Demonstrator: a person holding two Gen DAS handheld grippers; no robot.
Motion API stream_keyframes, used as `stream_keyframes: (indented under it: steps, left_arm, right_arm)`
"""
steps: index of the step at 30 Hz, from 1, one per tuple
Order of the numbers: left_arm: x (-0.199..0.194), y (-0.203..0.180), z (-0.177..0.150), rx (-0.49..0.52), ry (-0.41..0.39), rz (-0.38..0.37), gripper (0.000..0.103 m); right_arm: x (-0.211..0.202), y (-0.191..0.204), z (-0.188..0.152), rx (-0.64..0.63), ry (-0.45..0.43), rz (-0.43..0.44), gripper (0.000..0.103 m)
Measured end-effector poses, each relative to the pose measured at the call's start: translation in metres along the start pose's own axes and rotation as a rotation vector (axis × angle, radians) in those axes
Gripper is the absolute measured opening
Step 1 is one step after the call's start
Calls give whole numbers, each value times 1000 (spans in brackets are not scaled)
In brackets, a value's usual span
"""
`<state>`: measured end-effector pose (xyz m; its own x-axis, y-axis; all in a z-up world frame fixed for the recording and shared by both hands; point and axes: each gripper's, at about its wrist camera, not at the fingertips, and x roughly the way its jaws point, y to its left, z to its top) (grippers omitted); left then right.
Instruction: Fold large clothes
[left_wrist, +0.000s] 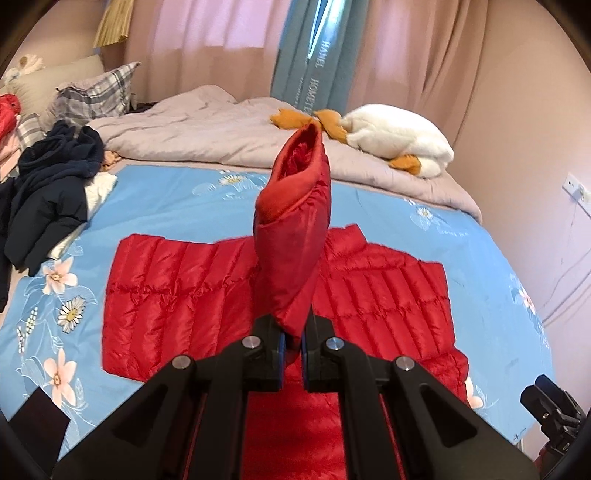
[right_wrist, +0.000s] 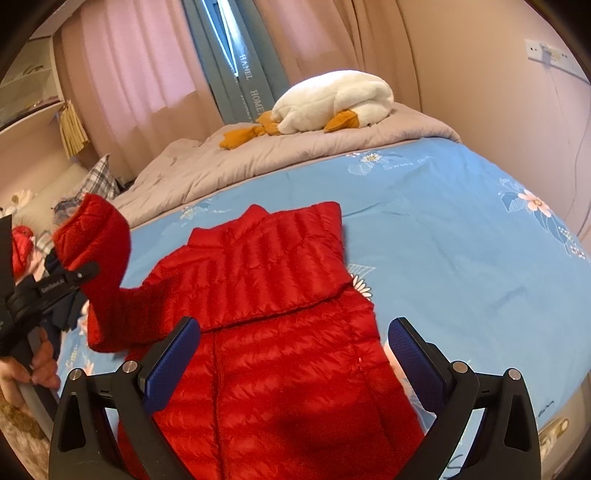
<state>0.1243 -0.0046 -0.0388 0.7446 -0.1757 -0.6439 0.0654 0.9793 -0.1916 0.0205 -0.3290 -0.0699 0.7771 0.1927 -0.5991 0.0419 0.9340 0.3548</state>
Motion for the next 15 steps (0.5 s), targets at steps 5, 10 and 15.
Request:
stream_keyframes:
  steps: [5,10,15]
  left_arm:
    - [13,-13,-9,21,43,-21,5]
    - [29,-26,-20,45,96,-38,6]
    - [41,-33,-31,52,138,-61,6]
  right_arm:
    - [0,-3,-1,4,7,-3,102]
    - [1,-6,-2,9,13,-6,102]
    - [2,-10,-3,16,20,-8,102]
